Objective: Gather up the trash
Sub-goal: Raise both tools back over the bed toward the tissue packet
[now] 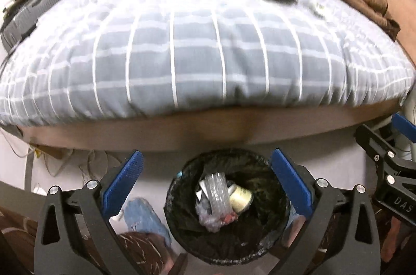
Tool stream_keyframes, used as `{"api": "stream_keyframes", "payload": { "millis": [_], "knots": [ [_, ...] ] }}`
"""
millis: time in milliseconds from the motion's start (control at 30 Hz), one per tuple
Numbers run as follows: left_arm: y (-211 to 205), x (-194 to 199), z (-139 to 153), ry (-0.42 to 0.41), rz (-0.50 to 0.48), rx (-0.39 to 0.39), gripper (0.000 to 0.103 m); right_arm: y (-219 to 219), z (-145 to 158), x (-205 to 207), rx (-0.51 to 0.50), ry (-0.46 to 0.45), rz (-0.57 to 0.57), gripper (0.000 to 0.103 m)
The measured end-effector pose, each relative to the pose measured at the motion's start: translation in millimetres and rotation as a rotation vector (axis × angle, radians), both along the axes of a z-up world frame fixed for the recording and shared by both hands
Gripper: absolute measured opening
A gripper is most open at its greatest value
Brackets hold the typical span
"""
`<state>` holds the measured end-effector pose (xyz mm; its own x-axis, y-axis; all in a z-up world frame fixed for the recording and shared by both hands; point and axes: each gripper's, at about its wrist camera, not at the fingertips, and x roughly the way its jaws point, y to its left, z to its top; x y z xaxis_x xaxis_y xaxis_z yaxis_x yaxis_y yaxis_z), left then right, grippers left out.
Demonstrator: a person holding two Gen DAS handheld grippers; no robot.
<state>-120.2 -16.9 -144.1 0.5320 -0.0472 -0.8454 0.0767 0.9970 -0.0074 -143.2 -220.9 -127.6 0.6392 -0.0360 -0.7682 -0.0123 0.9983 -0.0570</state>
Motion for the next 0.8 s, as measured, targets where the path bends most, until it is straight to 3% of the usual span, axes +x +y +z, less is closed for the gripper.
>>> {"api": "stream_keyframes", "payload": {
  "millis": [333, 533, 800],
  "knots": [
    [-2, 33, 60, -0.139, 0.005, -0.020, 0.097, -13, 47, 24, 0.006, -0.130, -0.008, 0.095],
    [-2, 67, 74, -0.172, 0.015, -0.019, 0.097, -19, 64, 52, 0.029, -0.169, -0.015, 0.095],
    [-9, 110, 79, -0.177, -0.004, -0.019, 0.097, -28, 66, 95, 0.042, -0.151, -0.016, 0.095]
  ]
}}
